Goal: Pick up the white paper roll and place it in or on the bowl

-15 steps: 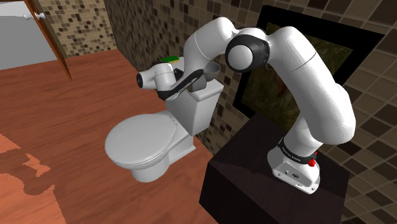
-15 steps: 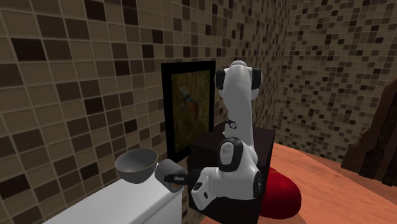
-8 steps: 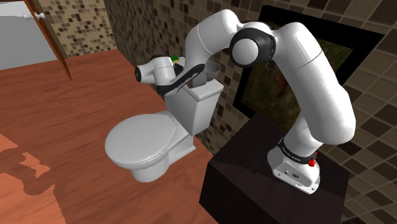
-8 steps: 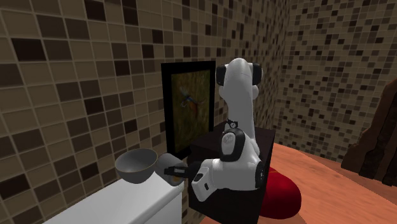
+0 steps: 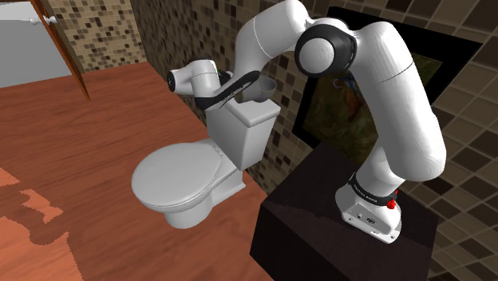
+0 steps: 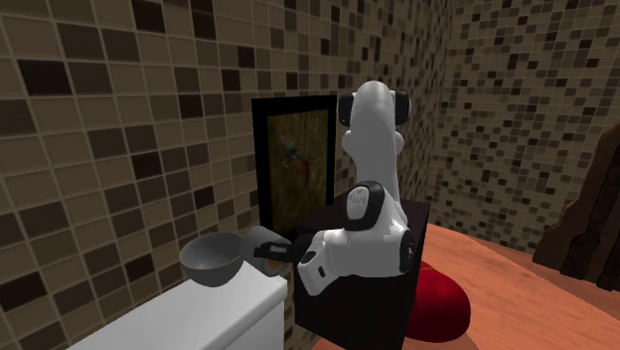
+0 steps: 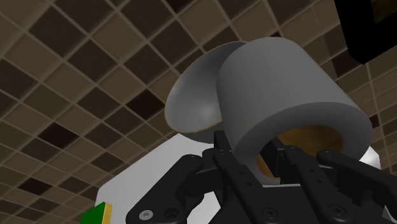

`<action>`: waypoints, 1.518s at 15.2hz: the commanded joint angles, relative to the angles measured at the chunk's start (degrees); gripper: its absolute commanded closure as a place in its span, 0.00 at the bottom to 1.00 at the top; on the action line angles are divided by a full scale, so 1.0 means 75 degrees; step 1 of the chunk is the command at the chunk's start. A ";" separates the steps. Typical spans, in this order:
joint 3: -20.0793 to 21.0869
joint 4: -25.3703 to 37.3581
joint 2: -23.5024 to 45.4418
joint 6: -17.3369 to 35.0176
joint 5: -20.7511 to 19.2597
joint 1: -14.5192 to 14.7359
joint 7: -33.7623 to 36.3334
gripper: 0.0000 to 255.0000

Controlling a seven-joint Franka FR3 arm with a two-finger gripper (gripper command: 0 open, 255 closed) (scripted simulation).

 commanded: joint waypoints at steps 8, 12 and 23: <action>0.0021 -0.0051 -0.0547 -0.0249 0.0027 0.0022 -0.0428 1.00; 0.0026 -0.0029 -0.0767 -0.0364 0.0033 0.0032 -0.0639 1.00; -0.0284 -0.0043 -0.1113 0.0314 -0.0273 -0.0655 -0.1329 1.00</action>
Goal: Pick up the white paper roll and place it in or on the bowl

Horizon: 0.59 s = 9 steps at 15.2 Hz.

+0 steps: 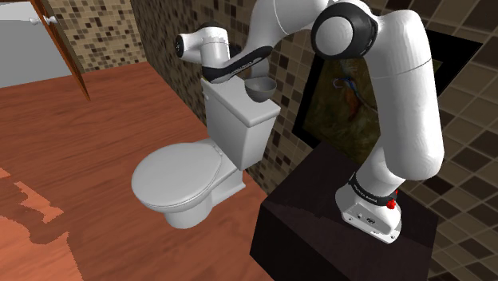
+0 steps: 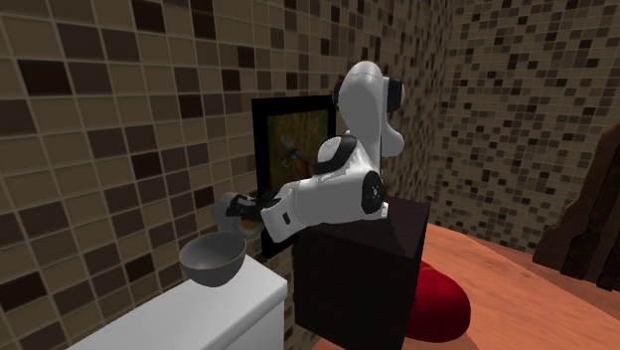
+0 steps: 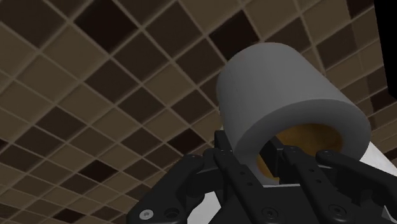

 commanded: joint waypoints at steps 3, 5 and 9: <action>-0.0208 0.0128 0.0012 0.0525 -0.0189 -0.0461 -0.0351 1.00; -0.0308 0.0268 0.0072 0.0777 -0.0267 -0.0692 -0.0537 1.00; -0.0382 0.0342 0.0270 0.1028 -0.0336 -0.0859 -0.0500 1.00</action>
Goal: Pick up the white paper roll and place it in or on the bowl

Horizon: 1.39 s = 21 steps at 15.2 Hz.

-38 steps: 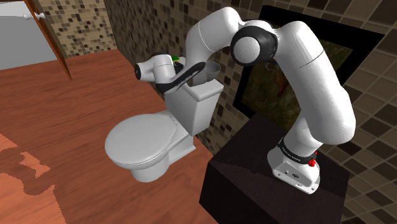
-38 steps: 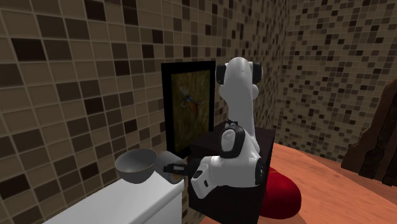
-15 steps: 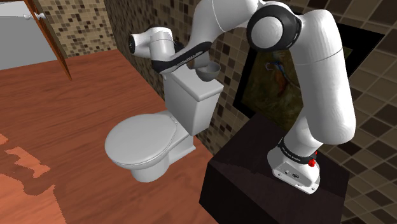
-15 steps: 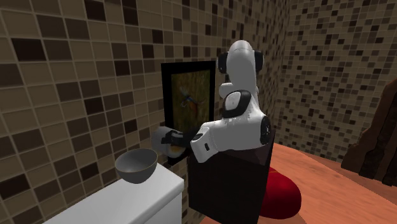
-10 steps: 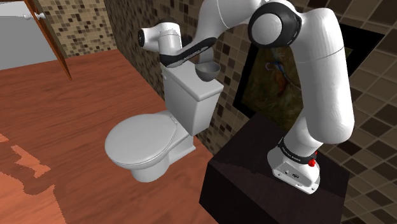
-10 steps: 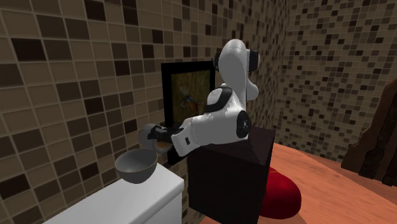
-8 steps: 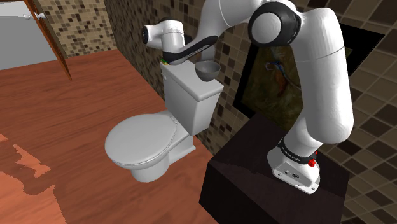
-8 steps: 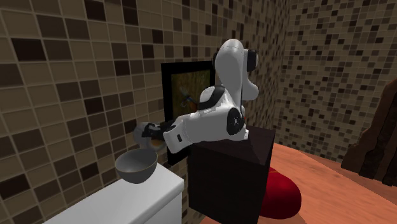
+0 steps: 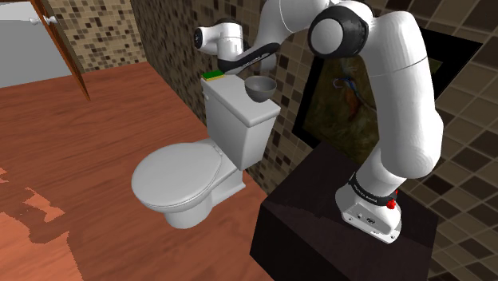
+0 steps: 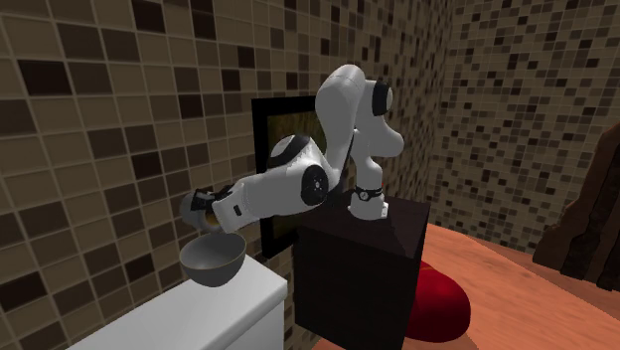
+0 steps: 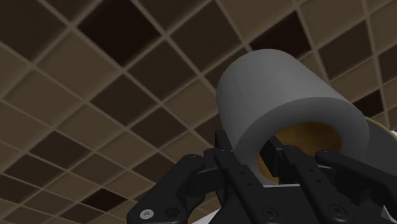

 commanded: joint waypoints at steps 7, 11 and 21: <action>-0.0023 -0.0112 0.0366 0.0217 -0.0067 -0.0025 0.0438 1.00; -0.0034 -0.0107 0.0596 0.0306 -0.0096 -0.0027 0.0648 1.00; -0.0046 -0.0083 0.0813 0.0382 -0.0121 -0.0027 0.0828 1.00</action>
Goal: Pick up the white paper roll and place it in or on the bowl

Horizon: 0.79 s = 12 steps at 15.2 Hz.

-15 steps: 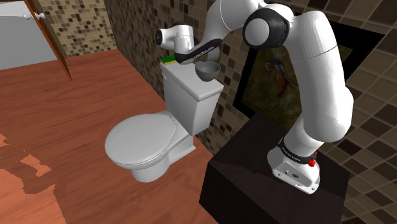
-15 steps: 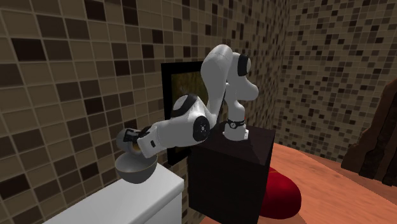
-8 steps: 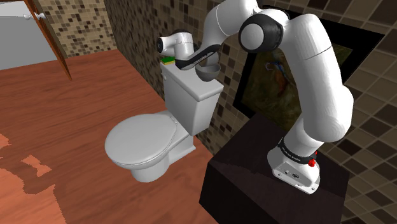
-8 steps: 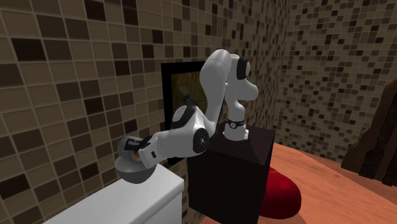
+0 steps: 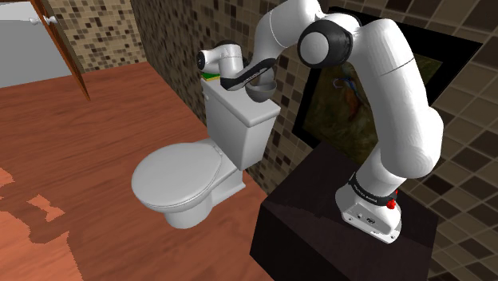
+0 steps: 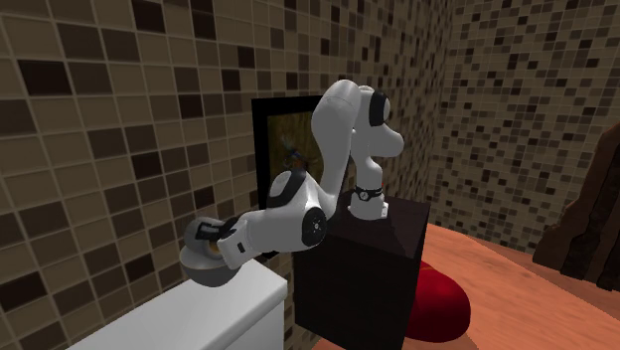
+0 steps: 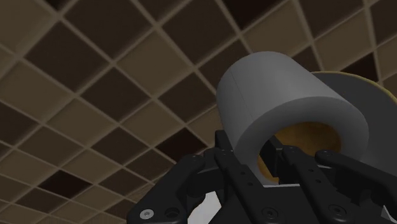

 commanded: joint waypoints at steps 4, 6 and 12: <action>-0.0002 0.0001 -0.0004 0.0000 -0.0003 -0.0001 0.0000 0.00; -0.0002 0.0001 -0.0004 0.0000 -0.0002 0.0000 0.0001 0.00; 0.0182 0.0221 -0.0083 -0.0607 0.0210 0.0427 -0.0091 0.00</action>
